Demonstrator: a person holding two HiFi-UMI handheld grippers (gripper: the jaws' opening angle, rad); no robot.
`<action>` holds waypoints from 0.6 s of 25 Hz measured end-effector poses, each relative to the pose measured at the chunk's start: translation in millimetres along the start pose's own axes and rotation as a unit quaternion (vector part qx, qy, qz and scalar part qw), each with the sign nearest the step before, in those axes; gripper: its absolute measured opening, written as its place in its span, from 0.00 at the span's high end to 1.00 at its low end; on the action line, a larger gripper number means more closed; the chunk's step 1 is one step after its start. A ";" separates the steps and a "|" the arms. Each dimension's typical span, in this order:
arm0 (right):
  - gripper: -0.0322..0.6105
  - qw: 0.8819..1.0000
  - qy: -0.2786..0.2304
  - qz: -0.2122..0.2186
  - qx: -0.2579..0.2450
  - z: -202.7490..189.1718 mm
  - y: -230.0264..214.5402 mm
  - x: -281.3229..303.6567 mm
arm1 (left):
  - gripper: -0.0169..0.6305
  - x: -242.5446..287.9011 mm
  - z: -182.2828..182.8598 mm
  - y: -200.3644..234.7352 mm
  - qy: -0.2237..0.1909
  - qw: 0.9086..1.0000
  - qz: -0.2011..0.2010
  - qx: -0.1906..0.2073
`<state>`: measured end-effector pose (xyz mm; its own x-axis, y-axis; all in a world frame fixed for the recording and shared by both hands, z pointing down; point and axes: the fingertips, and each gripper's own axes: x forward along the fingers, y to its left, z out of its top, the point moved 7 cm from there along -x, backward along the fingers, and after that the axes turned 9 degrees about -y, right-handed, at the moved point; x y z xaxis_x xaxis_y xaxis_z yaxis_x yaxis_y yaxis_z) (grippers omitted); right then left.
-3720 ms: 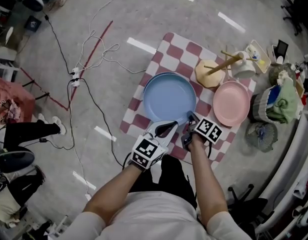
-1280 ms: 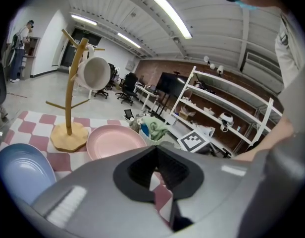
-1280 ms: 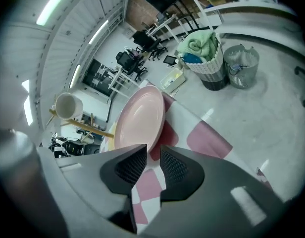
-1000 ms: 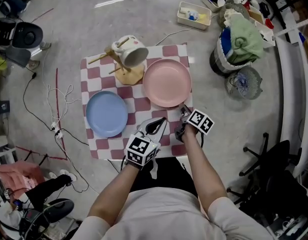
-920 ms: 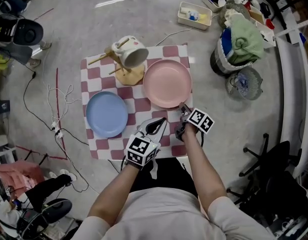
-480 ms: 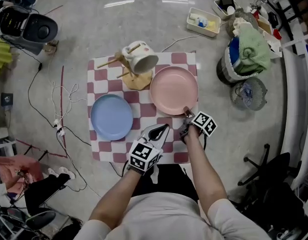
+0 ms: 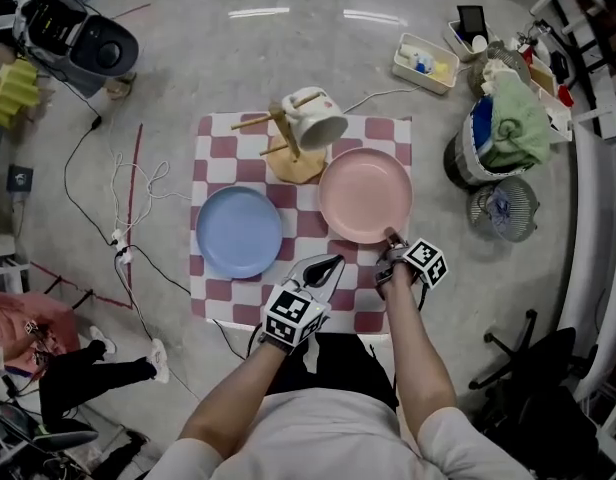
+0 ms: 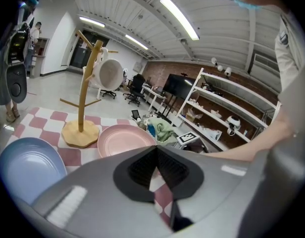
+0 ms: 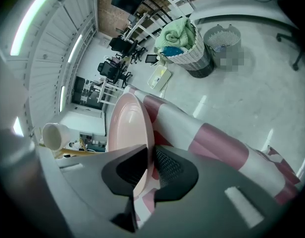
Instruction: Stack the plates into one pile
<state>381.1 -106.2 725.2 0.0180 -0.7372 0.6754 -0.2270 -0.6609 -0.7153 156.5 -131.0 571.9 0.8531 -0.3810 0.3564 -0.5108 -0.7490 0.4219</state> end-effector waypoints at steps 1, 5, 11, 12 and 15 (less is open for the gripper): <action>0.88 1.000 0.000 0.002 0.000 -1.2 0.4 -3.5 | 0.96 -1.5 -0.1 -0.8 -0.002 1.000 -0.001 0.000; 0.88 1.000 0.003 0.008 -0.006 -9.4 2.9 -18.0 | 0.96 -9.9 1.2 -4.2 -0.010 1.000 -0.005 0.000; 0.88 1.000 0.012 0.018 -0.016 -35.8 14.9 -36.5 | 0.96 -35.3 -0.4 -0.3 -0.023 1.000 -0.003 0.000; 0.88 0.999 0.015 0.022 -0.019 -40.9 18.2 -39.0 | 0.96 -40.3 0.0 0.3 -0.026 1.000 -0.002 0.000; 0.88 0.999 0.028 0.033 -0.030 -59.4 29.2 -44.8 | 0.96 -56.8 5.0 2.9 -0.038 0.999 0.007 0.000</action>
<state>315.8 -84.2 684.7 -0.0531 -0.7690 0.6371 -0.2836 -0.6001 -0.7480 107.1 -114.2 548.8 0.8511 -0.4318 0.2986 -0.5234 -0.7433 0.4167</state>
